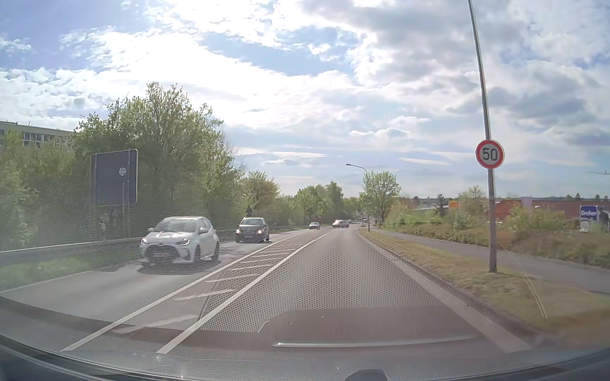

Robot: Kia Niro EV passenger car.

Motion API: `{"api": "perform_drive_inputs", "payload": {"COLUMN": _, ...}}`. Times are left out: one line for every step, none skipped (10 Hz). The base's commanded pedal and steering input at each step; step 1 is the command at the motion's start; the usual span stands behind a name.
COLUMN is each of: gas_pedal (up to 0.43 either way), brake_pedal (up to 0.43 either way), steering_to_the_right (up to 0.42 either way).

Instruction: Follow the waypoints while adhering to traffic rules and regulations

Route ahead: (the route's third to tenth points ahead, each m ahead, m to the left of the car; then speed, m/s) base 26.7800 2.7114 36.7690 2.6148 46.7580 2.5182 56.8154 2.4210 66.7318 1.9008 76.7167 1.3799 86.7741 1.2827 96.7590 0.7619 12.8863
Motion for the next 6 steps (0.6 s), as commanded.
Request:
{"api": "perform_drive_inputs", "payload": {"gas_pedal": 0.0, "brake_pedal": 0.0, "steering_to_the_right": 0.003}}
{"api": "perform_drive_inputs", "payload": {"gas_pedal": 0.0, "brake_pedal": 0.0, "steering_to_the_right": 0.003}}
{"api": "perform_drive_inputs", "payload": {"gas_pedal": 0.0, "brake_pedal": 0.0, "steering_to_the_right": 0.003}}
{"api": "perform_drive_inputs", "payload": {"gas_pedal": 0.0, "brake_pedal": 0.0, "steering_to_the_right": 0.003}}
{"api": "perform_drive_inputs", "payload": {"gas_pedal": 0.0, "brake_pedal": 0.0, "steering_to_the_right": 0.002}}
{"api": "perform_drive_inputs", "payload": {"gas_pedal": 0.0, "brake_pedal": 0.0, "steering_to_the_right": 0.002}}
